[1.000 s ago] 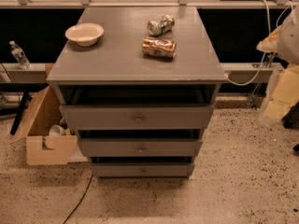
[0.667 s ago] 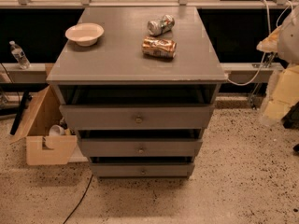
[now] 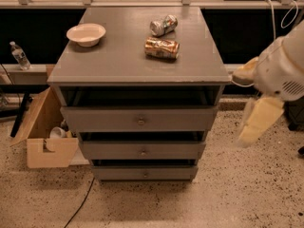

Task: Open bottom drawer

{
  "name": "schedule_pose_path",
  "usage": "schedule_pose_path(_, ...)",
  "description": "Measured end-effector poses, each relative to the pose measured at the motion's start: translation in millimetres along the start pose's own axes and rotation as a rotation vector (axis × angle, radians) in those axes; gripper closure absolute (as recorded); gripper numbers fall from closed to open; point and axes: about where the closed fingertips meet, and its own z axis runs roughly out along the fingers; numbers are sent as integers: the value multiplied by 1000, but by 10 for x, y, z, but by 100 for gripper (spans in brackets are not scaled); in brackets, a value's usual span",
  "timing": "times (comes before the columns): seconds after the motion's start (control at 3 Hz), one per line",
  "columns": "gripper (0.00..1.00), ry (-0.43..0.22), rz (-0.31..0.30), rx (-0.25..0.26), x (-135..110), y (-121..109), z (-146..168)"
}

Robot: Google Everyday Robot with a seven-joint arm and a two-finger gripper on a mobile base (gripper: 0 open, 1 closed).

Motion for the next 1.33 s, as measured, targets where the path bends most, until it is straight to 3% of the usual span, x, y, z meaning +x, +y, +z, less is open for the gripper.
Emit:
schedule_pose_path(0.33, 0, -131, 56, -94, -85, 242, 814)
schedule_pose_path(1.0, 0, -172, 79, -89, -114, 240, 1077)
schedule_pose_path(1.33, 0, -239, 90, -124, -34, 272, 1480)
